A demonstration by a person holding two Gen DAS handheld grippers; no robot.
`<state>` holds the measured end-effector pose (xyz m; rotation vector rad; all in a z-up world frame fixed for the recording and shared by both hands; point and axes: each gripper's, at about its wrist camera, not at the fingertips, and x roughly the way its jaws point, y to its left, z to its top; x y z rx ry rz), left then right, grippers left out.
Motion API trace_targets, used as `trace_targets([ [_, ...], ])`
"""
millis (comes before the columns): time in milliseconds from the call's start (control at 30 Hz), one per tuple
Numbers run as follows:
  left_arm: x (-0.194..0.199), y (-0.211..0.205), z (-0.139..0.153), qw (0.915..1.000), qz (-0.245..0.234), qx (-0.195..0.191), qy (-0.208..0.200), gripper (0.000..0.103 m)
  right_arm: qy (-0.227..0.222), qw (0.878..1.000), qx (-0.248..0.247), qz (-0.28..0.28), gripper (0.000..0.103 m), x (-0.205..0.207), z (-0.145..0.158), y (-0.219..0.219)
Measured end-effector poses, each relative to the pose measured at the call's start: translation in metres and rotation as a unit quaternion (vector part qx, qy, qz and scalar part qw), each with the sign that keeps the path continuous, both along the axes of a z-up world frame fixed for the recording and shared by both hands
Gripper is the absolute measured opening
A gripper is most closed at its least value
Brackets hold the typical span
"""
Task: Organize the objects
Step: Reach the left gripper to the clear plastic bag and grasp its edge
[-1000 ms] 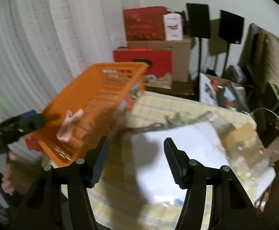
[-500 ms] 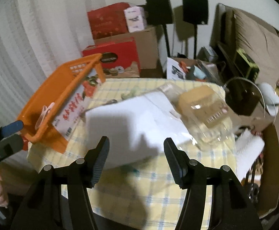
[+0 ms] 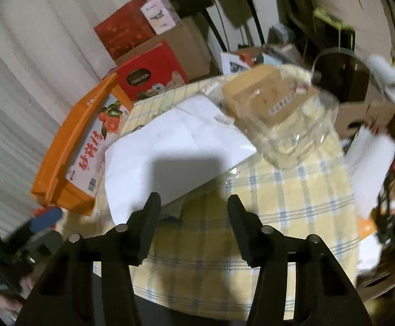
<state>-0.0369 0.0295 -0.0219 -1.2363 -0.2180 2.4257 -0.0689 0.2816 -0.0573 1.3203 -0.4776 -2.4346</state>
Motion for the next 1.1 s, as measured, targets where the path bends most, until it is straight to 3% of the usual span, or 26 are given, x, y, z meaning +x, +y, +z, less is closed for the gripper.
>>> trace_targets([
  [333,-0.028,0.005,-0.031,0.9988,0.022,0.013,-0.043,0.083,-0.031,0.999,-0.045,0.001,0.048,-0.014,-0.024,-0.002],
  [633,-0.051,0.007,-0.053,0.9954,0.035,0.048,-0.075,0.077,-0.035,0.998,-0.046,0.011,0.048,-0.021,-0.032,-0.008],
  [833,-0.059,0.002,-0.061,0.9928,0.050,0.061,-0.090,0.049,-0.034,0.999,-0.034,0.016,0.048,-0.022,-0.032,-0.009],
  [900,-0.059,0.001,-0.061,0.9925,0.052,0.062,-0.091,0.025,-0.032,0.999,-0.027,0.017,0.048,-0.022,-0.032,-0.011],
  [967,-0.057,0.000,-0.059,0.9923,0.052,0.067,-0.091,0.013,-0.029,0.999,-0.017,0.020,0.048,-0.021,-0.030,-0.012],
  [1100,-0.050,-0.004,-0.042,0.9929,0.055,0.079,-0.069,0.007,-0.014,1.000,0.013,0.024,0.048,-0.015,-0.022,-0.013],
])
